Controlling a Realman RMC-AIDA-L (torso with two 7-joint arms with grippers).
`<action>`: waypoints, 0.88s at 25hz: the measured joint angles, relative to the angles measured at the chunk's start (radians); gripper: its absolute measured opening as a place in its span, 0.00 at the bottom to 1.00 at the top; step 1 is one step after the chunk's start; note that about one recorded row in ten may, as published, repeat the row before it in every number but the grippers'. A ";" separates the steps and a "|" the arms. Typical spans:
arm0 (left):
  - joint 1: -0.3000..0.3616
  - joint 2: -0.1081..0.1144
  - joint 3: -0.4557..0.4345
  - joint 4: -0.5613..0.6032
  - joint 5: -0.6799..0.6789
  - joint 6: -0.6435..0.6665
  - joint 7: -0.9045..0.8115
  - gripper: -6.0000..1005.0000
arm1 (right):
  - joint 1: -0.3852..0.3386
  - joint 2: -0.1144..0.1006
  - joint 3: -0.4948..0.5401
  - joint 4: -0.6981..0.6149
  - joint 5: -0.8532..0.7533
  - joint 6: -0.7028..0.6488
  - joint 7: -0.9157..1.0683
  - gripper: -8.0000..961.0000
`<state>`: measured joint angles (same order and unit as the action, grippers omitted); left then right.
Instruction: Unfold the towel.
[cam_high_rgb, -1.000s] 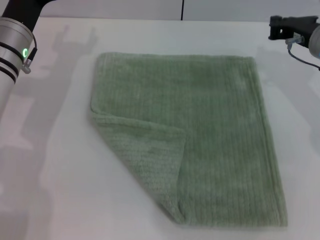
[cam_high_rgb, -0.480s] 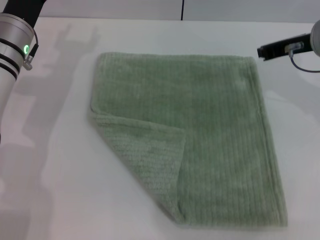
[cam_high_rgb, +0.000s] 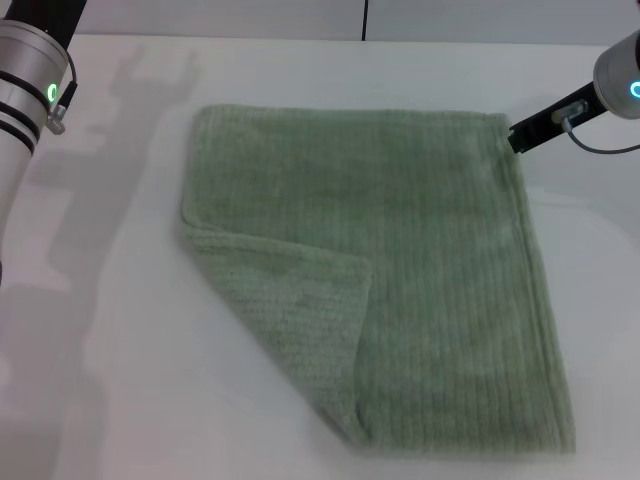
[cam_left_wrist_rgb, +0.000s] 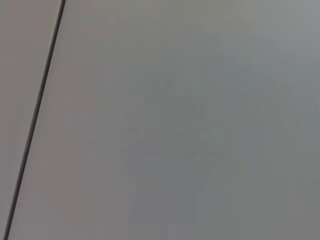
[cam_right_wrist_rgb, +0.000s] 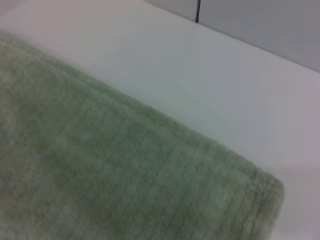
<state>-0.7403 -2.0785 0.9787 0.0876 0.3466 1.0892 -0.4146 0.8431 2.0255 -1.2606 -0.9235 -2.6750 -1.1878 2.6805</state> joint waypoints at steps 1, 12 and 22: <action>-0.001 0.000 0.000 0.000 0.000 0.000 0.000 0.78 | 0.012 -0.006 0.001 0.018 -0.001 -0.001 -0.004 0.01; -0.020 0.000 0.003 -0.006 0.000 -0.003 -0.003 0.77 | 0.146 -0.037 0.054 0.234 -0.002 0.003 -0.106 0.01; -0.030 0.000 0.000 -0.009 0.000 -0.005 -0.004 0.76 | 0.206 -0.044 0.124 0.365 0.005 0.015 -0.180 0.01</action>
<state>-0.7700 -2.0785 0.9788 0.0782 0.3466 1.0839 -0.4187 1.0490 1.9815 -1.1369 -0.5582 -2.6702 -1.1727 2.5008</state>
